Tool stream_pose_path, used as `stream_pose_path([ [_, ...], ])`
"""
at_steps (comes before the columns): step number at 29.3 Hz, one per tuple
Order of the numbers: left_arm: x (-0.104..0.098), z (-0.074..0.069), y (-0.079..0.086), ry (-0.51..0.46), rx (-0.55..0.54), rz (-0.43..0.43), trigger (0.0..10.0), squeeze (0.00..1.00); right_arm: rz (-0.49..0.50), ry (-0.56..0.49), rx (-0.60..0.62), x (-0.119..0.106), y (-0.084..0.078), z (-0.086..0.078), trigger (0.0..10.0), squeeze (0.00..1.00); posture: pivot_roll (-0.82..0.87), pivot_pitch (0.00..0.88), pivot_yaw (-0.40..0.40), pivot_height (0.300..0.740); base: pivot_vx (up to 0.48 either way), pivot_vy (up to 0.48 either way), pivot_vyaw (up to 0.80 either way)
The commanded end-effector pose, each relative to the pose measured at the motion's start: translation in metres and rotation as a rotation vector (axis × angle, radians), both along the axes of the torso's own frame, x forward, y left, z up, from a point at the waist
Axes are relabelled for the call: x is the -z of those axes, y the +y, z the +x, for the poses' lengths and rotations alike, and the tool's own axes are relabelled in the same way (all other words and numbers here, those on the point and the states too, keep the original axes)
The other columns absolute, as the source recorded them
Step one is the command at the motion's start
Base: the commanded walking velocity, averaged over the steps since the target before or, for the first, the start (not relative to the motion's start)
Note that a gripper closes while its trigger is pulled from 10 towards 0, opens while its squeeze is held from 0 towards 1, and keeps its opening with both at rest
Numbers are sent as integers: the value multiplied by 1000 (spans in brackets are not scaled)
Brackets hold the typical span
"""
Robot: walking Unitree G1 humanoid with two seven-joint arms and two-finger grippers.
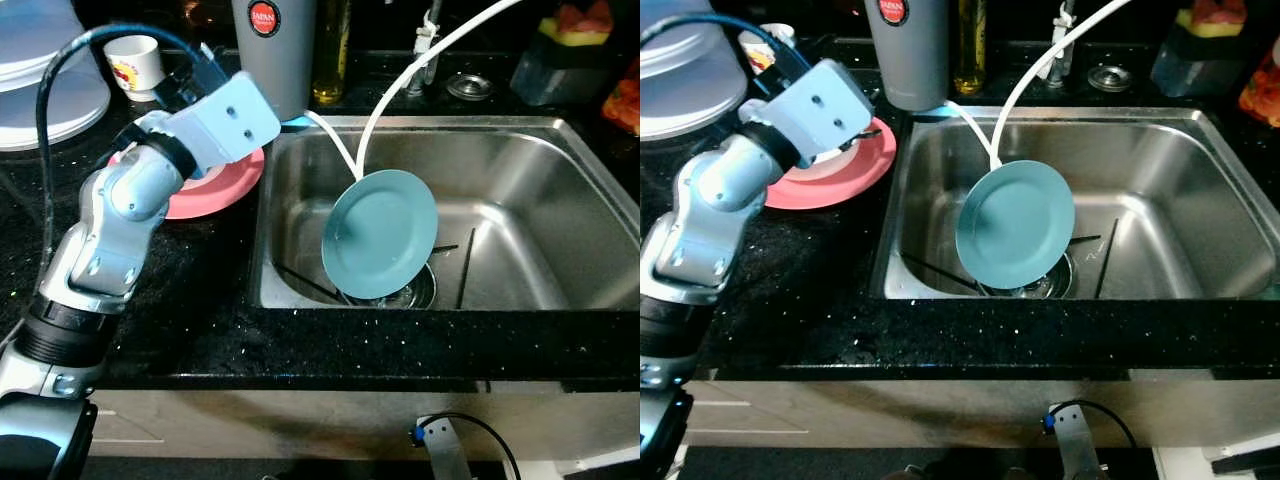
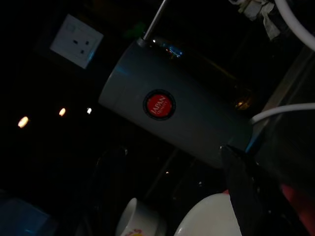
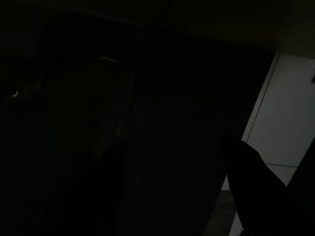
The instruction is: Kitchen organization
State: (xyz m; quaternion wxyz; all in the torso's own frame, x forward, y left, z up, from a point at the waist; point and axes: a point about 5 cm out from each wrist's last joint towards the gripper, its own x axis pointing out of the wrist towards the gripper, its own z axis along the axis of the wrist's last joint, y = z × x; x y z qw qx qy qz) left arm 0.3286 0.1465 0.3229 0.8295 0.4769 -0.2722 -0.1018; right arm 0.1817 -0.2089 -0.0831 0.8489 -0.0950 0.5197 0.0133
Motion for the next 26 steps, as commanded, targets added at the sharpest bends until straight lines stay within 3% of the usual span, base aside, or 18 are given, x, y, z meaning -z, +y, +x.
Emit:
stream_pose_path([
  [1, 10, 2, 4, 23, -21, 52, 10000, 0, 0, 6, 17, 2, 1, -4, 10000, 0, 22, 134, -2, 740, 0, 0, 0],
  [13, 47, 18, 9, 142, -19, 40, 10000, 0, -12, 9, 21, 2, -1, -4, 10000, 0, 4, 143, -9, 740, 0, 0, 0],
  [26, 58, 26, 9, 172, 24, 3, 10000, 0, -20, 13, 34, 2, -6, -8, 10000, 0, -28, 159, -16, 740, 0, 0, 0],
])
